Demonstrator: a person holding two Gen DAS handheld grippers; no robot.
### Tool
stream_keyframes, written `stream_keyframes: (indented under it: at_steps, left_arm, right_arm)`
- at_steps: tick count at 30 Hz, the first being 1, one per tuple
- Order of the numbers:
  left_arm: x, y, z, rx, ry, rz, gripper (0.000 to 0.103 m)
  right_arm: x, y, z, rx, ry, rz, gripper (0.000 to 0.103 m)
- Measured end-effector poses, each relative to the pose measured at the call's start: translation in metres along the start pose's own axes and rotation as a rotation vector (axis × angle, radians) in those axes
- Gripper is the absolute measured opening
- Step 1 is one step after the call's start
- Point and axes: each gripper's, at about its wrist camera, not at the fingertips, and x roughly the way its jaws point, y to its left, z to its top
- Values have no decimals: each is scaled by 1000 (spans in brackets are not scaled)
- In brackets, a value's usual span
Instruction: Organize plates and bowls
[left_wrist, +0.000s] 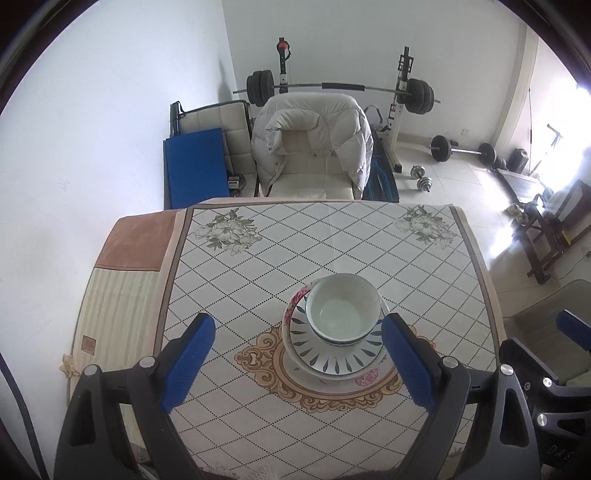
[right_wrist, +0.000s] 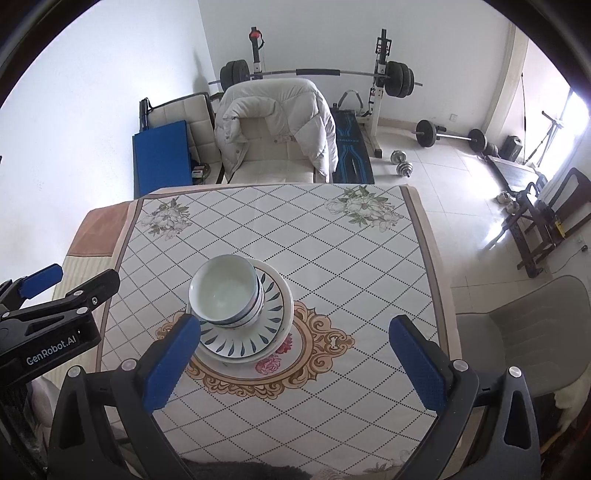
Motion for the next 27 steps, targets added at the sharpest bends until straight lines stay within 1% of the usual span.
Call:
stream_keyframes:
  at_steps: [4,7,10,12,14,15,17,23,27]
  left_arm:
    - [-39,-3,-15,-21,-42,-8,92]
    - [-66,-7,-32,-20,-68,11,92]
    - [-91,-8,-52,-36,-84,21,92]
    - [-102,-7,-64,-52,-86,52,92]
    - [-113,-6,-75,-56,-94,69,92]
    - [-117,-5,-80,-60,-94,76,94]
    - [-125,-3,-90,-73,-96,72,101]
    - [-154,4,-113,-99,-126,65,101]
    - [-170,10,-122,-100,-158,57,102]
  right_arm:
    - [-41,-1,-14,-12,-58,9,103]
    - [-71,-2,-28,-21,-92,25,103]
    - [-100,-2,-47,-39,-130,7,103]
    - [-116,-2,-59,-45,-139,-2,103]
    - [-132,-4,-74,-49,-147,0,103]
    - [-139,-4,-80,-50,-153,0,103]
    - [-153,-5,-92,-54,-162,-5,103]
    - [-190,0,-124,-76,-190,-8,103]
    - [-208,6,-139,-79,-218,-12,103]
